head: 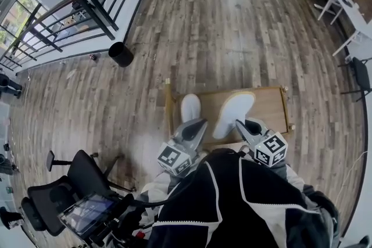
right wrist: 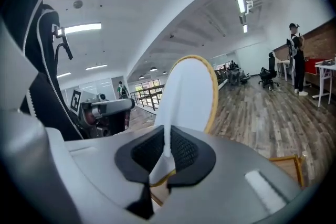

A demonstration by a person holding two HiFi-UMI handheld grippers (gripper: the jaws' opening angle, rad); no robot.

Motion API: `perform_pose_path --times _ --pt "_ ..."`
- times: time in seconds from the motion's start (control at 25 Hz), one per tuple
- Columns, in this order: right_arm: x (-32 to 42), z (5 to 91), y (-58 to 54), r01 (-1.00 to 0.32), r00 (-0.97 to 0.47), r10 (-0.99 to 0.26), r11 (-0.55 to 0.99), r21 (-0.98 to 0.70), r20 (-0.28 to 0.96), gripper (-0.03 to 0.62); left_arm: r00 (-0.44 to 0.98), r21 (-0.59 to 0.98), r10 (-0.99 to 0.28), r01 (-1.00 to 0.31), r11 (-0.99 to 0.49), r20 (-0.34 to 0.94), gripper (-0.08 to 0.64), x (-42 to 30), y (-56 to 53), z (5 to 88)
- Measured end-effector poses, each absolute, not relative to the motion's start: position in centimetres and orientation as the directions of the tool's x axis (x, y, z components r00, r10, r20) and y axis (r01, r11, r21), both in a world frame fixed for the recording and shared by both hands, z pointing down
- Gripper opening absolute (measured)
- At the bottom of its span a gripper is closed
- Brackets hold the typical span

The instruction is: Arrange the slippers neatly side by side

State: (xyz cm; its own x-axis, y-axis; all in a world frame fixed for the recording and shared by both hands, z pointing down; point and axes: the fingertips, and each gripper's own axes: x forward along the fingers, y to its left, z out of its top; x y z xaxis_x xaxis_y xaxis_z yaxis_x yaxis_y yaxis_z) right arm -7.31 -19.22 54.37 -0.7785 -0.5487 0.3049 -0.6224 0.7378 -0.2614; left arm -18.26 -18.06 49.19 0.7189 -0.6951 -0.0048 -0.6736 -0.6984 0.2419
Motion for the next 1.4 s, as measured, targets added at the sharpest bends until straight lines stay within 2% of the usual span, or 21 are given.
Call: perform_pose_path --times 0.4,0.92,1.4 --pt "-8.8 56.0 -19.1 -0.608 -0.783 -0.511 0.751 -0.260 0.355 0.028 0.680 0.253 -0.733 -0.712 -0.655 0.014 0.020 -20.0 -17.2 49.2" --pt "-12.3 72.2 -23.5 -0.660 -0.622 -0.375 0.723 -0.203 0.687 0.027 0.645 0.265 -0.764 -0.740 -0.618 0.021 0.020 -21.4 -15.9 49.1" --pt "-13.9 80.6 -26.6 -0.652 -0.463 -0.256 0.748 -0.129 0.849 0.026 0.588 0.269 -0.807 -0.788 -0.554 0.061 0.020 -23.7 -14.4 49.8"
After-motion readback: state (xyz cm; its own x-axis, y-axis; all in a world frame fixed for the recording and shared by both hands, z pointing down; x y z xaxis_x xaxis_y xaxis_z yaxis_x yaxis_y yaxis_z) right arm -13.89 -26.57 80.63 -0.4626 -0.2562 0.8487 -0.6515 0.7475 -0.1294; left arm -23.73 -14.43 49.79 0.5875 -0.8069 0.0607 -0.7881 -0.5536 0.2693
